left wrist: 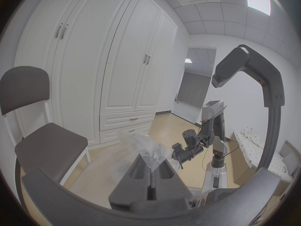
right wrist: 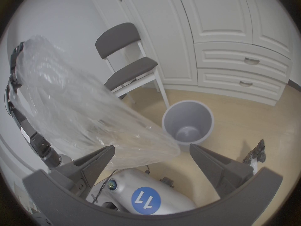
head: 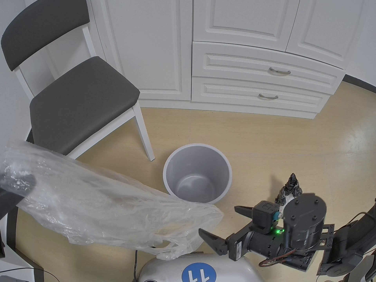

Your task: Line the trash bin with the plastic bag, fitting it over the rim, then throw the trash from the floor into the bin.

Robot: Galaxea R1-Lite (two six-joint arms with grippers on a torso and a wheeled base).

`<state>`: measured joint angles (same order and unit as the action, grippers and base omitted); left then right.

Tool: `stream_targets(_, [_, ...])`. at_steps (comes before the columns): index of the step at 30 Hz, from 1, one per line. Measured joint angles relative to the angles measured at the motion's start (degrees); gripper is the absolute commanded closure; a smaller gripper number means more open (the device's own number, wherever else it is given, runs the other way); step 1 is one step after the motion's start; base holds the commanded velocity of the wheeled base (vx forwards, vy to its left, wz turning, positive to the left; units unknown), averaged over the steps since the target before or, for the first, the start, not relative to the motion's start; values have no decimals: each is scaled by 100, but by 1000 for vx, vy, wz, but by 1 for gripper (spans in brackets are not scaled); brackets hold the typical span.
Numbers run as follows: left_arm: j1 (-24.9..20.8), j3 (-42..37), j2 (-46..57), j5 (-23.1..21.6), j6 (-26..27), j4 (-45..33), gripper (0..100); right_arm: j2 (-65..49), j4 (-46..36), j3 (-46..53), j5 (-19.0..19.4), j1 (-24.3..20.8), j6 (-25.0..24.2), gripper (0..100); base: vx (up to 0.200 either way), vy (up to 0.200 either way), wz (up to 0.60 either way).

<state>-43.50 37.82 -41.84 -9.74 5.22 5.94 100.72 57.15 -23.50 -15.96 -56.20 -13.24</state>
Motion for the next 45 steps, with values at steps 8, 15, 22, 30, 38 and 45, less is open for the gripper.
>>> stream_targets(8, [0,-89,28,-2,156,62,100,-354,-238,-122,34,405,93,0,0,0,0])
stream_targets(15, [-2,-188,39,-46,134,497,100,-89,-288,-425,329,568,-499,0,0,0,0])
stream_targets(22, [-11,-408,39,-306,96,1007,100,168,-323,-527,494,689,-562,0,0,0,0])
stream_targets(30, [-18,-455,41,-336,-54,1248,100,293,-312,-627,1195,868,-1026,0,0,0,0])
stream_targets(38, [-51,-657,68,-662,-121,1833,100,-83,-611,-367,1935,885,-1092,0,0,0,0])
stream_targets(45, [-55,-1042,133,-1224,-213,2647,100,-494,-1246,-466,2080,948,-1103,0,0,0,0])
